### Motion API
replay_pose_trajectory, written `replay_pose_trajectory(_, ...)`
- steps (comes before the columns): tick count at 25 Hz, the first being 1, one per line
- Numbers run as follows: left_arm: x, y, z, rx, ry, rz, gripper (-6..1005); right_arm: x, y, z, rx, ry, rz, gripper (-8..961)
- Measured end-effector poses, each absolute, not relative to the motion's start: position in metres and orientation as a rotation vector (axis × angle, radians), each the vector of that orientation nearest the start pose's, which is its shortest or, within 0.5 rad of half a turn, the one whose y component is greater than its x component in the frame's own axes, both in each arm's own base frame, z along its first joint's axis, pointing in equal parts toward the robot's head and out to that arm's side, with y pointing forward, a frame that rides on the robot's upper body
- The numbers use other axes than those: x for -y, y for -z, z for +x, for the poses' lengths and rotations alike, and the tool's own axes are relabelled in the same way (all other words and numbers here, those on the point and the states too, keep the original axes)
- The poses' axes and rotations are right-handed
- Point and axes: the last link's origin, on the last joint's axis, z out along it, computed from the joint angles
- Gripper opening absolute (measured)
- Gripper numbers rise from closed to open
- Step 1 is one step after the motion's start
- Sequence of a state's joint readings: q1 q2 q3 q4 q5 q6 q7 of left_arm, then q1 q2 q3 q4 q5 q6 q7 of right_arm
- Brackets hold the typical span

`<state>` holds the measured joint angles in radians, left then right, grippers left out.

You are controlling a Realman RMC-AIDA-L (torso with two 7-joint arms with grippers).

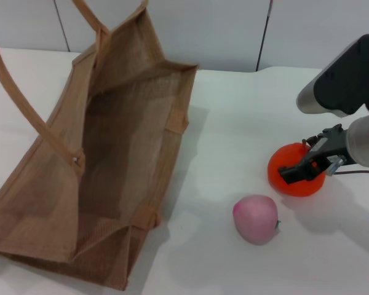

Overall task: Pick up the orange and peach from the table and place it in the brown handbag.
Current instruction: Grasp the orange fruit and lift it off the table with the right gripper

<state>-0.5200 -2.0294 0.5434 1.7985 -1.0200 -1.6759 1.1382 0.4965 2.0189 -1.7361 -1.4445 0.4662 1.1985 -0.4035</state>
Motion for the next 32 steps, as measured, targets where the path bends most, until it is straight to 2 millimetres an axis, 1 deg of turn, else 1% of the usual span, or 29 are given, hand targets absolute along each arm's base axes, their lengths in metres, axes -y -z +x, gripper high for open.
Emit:
replay_pose_trajectory(10, -0.338, -0.213, -0.163, 0.302, 0.305, -2.246, 113, -0.367, 0.035, 0.189, -0.691, 0.492, -2.44, 879)
replay_pose_trajectory(17, -0.342, -0.21, -0.164, 0.316, 0.279, -2.259, 114, -0.369, 0.037, 0.189, -0.696, 0.501, -2.444, 873)
replay_pose_trajectory(23, -0.348, -0.204, -0.165, 0.327, 0.251, -2.277, 113, -0.371, 0.036, 0.189, -0.712, 0.492, -2.439, 781)
replay_pose_trajectory(28, -0.349, -0.202, -0.165, 0.331, 0.249, -2.285, 114, -0.374, 0.04, 0.192, -0.745, 0.519, -2.433, 704)
replay_pose_trajectory(32, -0.35, -0.202, -0.165, 0.332, 0.25, -2.284, 114, -0.378, 0.041, 0.196, -0.78, 0.543, -2.425, 592)
